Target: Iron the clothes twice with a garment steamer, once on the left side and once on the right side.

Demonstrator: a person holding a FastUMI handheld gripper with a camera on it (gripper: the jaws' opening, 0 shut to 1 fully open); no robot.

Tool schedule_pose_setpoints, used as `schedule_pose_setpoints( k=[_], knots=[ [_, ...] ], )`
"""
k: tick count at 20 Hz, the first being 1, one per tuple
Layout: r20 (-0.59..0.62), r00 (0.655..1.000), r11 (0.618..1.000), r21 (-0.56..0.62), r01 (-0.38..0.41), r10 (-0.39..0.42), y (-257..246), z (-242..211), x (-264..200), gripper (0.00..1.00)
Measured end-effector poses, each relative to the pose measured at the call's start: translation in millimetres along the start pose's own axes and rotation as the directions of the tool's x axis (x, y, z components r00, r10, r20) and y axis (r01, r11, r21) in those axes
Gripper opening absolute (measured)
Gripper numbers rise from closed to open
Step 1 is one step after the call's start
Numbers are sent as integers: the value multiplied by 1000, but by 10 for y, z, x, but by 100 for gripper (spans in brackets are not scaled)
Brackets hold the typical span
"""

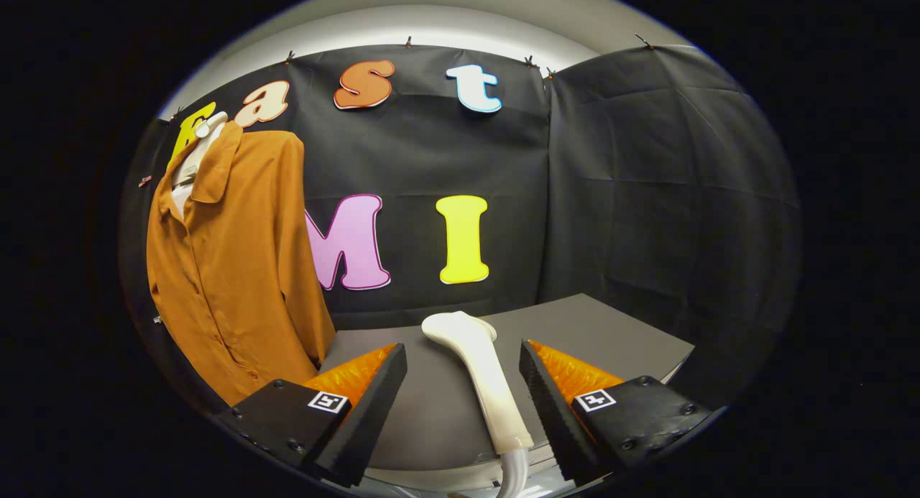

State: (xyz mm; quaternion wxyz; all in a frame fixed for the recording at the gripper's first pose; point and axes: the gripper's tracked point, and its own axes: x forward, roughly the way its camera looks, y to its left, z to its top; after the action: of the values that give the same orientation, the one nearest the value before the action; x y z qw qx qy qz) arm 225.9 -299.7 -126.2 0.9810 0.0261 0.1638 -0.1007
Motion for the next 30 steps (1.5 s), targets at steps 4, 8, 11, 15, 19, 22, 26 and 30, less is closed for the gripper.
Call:
schedule_pose_setpoints(
  k=[4, 8, 11, 15, 19, 22, 26, 30],
  knots=[
    [-106, 994, 1000, 8, 1, 0, -125, -259, 334, 100],
    [-201, 979, 1000, -7, 13, -14, -205, -487, 532, 99],
    [-255, 966, 999, -27, 24, -30, -273, -616, 634, 98],
    [-339, 940, 1000, -22, 20, -26, -299, -799, 741, 75],
    [-360, 933, 999, -48, 1, -18, -286, -849, 756, 49],
    [-343, 939, 999, -32, 0, -11, -316, -792, 719, 42],
    [-270, 963, 1000, -12, 10, -12, -292, -584, 597, 42],
    [-190, 982, 1000, -12, 8, -10, -176, -343, 252, 42]
  ],
)
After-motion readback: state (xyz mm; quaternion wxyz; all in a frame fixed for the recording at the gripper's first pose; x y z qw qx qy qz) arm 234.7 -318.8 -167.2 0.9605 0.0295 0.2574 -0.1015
